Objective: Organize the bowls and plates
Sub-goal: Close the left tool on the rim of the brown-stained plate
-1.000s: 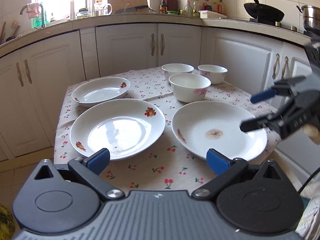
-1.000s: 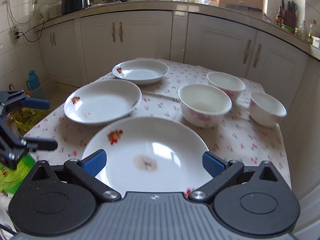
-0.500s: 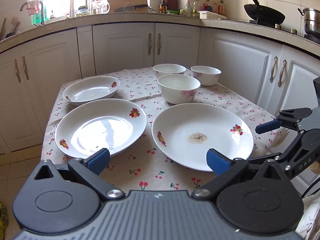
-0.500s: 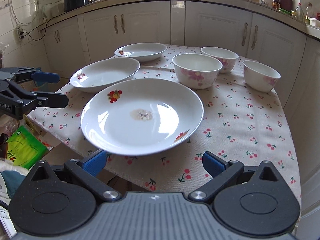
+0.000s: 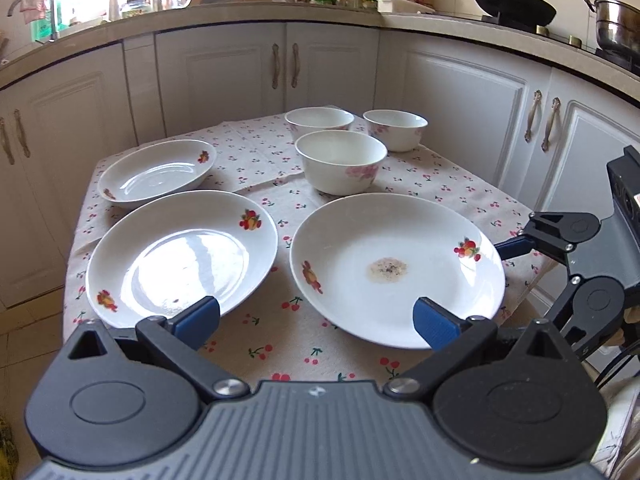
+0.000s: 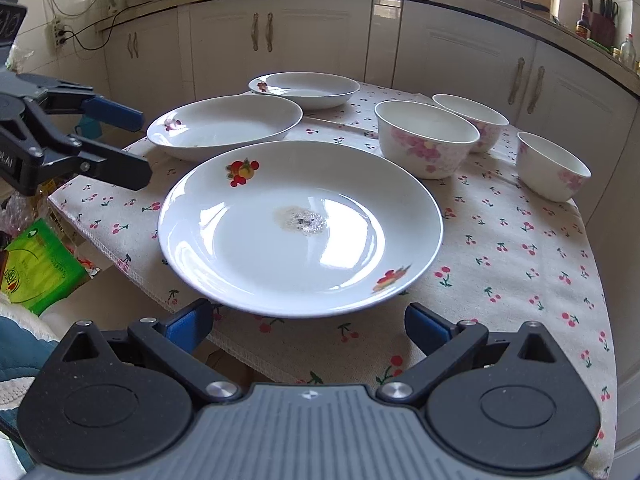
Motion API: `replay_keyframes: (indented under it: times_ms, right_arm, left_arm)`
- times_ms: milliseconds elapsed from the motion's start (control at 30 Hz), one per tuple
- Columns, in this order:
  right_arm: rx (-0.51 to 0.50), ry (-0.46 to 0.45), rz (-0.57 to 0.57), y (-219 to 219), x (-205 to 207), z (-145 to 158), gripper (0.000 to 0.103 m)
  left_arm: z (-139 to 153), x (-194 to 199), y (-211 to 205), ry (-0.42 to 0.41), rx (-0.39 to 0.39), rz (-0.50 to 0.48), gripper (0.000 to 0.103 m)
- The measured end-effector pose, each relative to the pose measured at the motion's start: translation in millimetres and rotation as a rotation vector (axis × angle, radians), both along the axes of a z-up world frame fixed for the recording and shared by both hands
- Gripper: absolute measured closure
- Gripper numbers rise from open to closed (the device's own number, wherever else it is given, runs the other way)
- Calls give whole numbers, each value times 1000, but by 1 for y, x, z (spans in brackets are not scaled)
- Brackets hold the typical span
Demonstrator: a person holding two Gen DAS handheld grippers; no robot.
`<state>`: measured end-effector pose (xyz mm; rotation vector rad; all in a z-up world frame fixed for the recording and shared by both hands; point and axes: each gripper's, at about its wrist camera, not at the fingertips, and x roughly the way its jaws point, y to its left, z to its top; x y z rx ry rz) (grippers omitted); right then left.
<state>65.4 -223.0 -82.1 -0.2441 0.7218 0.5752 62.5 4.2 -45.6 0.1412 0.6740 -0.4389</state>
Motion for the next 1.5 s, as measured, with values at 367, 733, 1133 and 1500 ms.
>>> replay_keyframes:
  times_ms: [367,733,1133,1500]
  right_arm:
    - [-8,-18,33,5,5,-3,0]
    - [6,-9,47,5,9,-4,0]
    - [40,-17,47,1,9,-7,0]
    - [37,-13,49,3,10,-6,0]
  left_arm:
    - [3,45,-26,87,26,-160,1]
    - [-2,94,-53,130,85,-253,2]
    - [-8,135,-68,236,108,-334,4]
    - [-18,154,-75,342,134,-391,19]
